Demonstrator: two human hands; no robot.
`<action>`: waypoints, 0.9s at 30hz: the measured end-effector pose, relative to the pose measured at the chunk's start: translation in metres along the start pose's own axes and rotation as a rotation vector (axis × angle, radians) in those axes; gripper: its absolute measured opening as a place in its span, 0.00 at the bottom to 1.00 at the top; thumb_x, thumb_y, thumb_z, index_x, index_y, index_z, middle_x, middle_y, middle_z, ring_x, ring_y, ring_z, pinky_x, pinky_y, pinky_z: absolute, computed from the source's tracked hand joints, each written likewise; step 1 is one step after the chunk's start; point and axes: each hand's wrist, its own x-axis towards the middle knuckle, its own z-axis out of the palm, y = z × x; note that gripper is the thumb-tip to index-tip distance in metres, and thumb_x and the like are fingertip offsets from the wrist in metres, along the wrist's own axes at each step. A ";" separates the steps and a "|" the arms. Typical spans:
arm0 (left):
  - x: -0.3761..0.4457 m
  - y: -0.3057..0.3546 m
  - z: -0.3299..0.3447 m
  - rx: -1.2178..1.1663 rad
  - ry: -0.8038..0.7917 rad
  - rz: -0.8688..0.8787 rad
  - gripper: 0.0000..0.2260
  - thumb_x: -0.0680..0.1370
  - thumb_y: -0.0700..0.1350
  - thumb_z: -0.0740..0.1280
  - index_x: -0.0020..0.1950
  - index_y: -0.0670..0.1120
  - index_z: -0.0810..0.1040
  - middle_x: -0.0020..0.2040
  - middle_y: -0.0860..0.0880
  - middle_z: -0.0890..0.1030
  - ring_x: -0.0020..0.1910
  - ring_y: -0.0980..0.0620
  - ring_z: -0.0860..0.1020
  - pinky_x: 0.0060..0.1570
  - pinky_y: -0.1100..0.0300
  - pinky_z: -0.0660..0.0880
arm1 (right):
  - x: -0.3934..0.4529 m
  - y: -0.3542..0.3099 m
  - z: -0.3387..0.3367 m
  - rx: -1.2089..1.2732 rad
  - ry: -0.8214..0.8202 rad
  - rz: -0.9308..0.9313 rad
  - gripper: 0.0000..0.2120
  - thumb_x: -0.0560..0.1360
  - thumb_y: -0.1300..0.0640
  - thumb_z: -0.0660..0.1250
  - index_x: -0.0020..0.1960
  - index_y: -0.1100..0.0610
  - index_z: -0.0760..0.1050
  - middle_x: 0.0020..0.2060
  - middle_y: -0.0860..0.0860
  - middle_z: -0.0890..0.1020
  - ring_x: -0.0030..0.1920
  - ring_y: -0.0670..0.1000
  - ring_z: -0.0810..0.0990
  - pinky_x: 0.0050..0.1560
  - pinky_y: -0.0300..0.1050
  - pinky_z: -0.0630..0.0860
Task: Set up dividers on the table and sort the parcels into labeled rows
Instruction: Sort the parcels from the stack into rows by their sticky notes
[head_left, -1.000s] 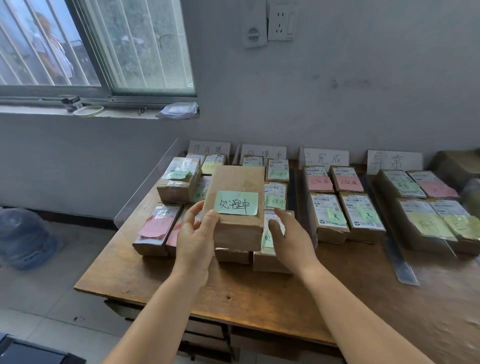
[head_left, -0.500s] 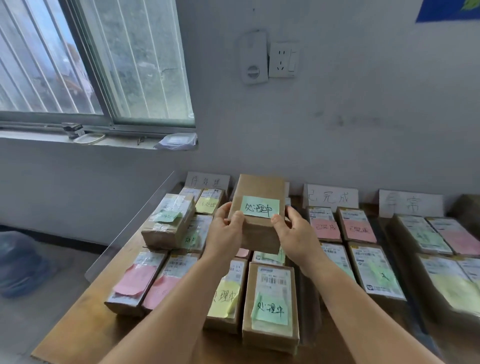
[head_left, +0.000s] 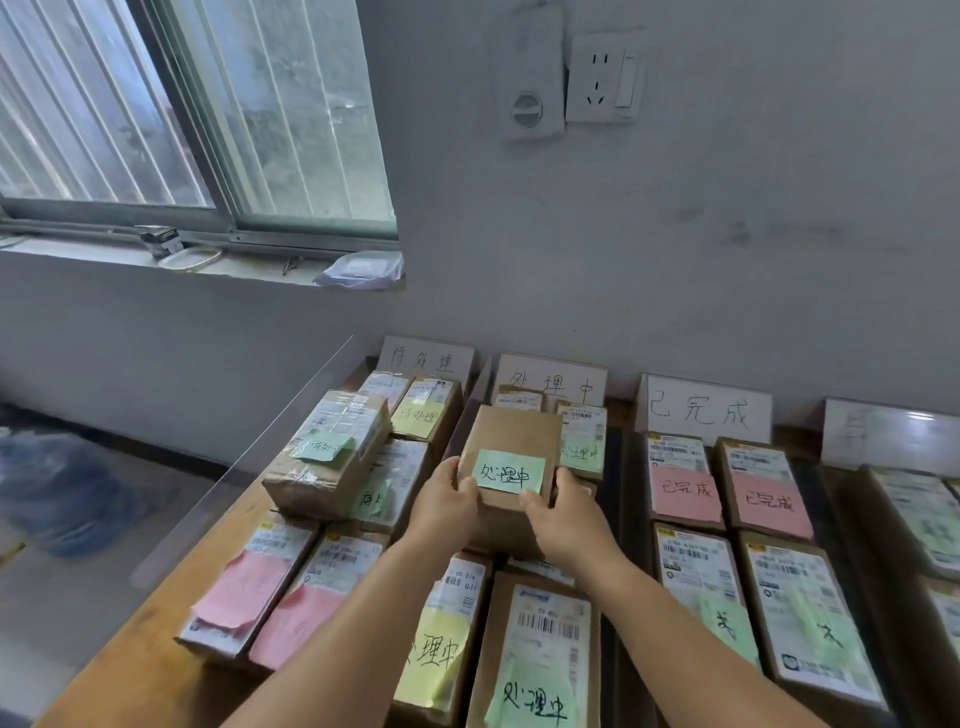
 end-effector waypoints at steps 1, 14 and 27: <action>0.000 -0.002 0.001 0.006 -0.002 -0.009 0.18 0.82 0.45 0.57 0.73 0.49 0.66 0.59 0.49 0.77 0.55 0.50 0.76 0.56 0.51 0.76 | 0.000 0.002 0.002 0.004 -0.001 0.005 0.19 0.80 0.51 0.60 0.69 0.52 0.64 0.65 0.49 0.73 0.66 0.50 0.71 0.53 0.39 0.68; -0.027 0.007 -0.007 0.374 -0.002 0.250 0.15 0.80 0.46 0.60 0.67 0.47 0.66 0.62 0.48 0.72 0.54 0.49 0.75 0.51 0.52 0.75 | -0.027 -0.006 -0.009 -0.171 0.107 -0.138 0.21 0.78 0.48 0.59 0.69 0.52 0.63 0.66 0.49 0.71 0.63 0.50 0.72 0.59 0.48 0.73; -0.145 0.021 -0.007 0.713 -0.088 0.660 0.28 0.79 0.55 0.61 0.76 0.51 0.57 0.76 0.49 0.61 0.75 0.47 0.58 0.70 0.47 0.63 | -0.164 0.008 -0.055 -0.616 0.340 -0.214 0.31 0.79 0.43 0.56 0.77 0.52 0.52 0.76 0.49 0.56 0.76 0.50 0.51 0.74 0.52 0.48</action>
